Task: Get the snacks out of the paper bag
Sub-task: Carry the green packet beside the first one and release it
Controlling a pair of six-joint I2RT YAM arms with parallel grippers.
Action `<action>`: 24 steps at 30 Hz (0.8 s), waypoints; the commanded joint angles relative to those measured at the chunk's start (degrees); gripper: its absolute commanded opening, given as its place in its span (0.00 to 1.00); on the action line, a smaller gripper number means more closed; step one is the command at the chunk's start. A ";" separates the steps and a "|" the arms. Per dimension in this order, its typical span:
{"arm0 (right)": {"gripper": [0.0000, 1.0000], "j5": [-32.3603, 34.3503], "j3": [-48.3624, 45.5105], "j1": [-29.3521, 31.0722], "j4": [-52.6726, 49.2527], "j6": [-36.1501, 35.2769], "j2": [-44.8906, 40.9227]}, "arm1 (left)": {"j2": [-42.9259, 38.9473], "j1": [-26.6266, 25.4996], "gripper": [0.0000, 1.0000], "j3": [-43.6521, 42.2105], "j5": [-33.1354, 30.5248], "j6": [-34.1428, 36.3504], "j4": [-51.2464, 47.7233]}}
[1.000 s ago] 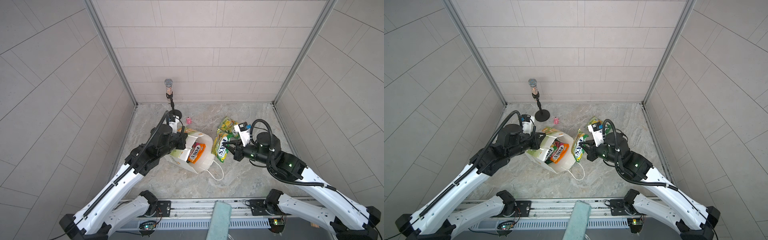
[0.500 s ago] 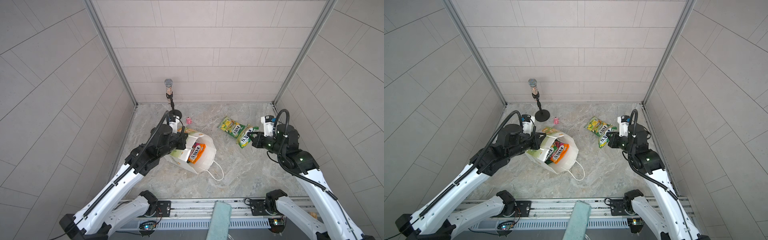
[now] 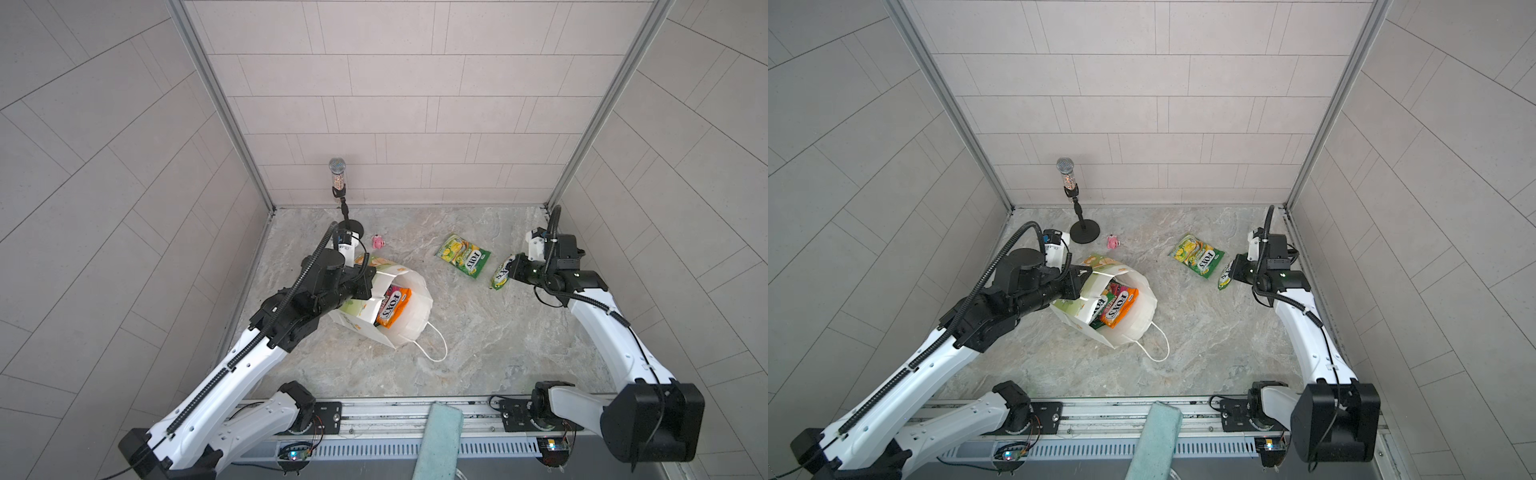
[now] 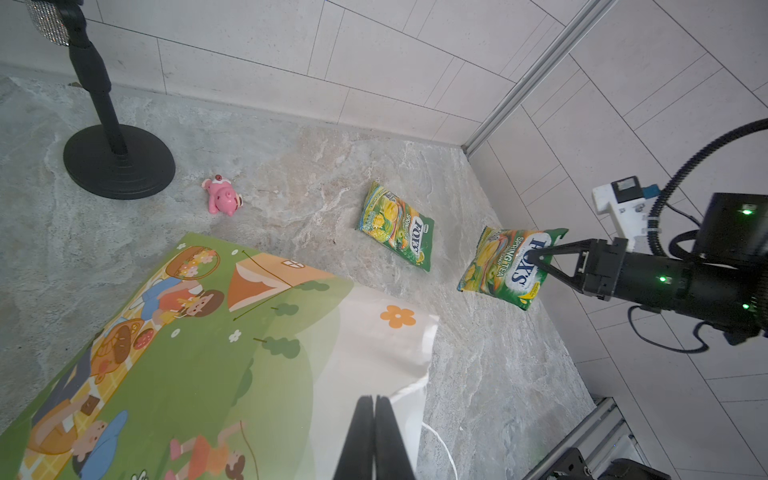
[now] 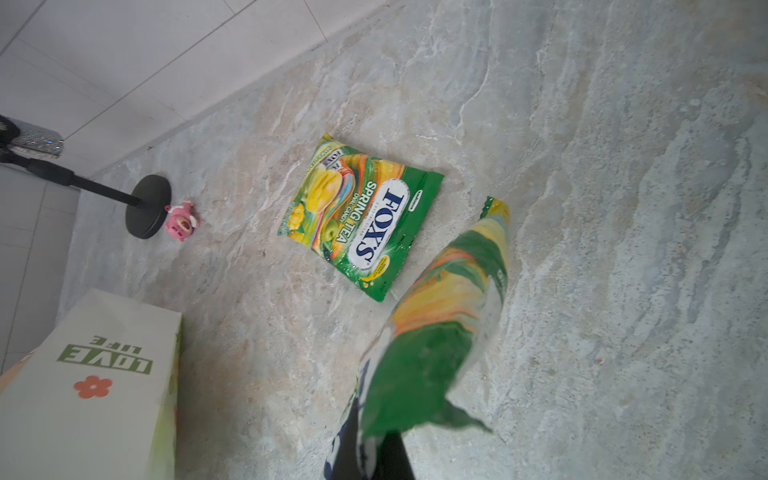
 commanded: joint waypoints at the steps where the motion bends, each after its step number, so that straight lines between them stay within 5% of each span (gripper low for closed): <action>1: 0.00 -2.20 3.31 -0.43 4.73 -2.72 3.48 | -1.18 -0.14 0.00 0.27 -0.47 0.38 1.33; 13: 0.00 -15.18 11.67 -4.72 8.74 -0.82 22.94 | -3.01 -0.13 0.00 -0.30 -1.53 0.56 1.02; 24: 0.00 -20.56 15.29 -8.61 8.59 -1.80 29.30 | -3.11 -0.13 0.00 0.11 -2.21 0.83 0.56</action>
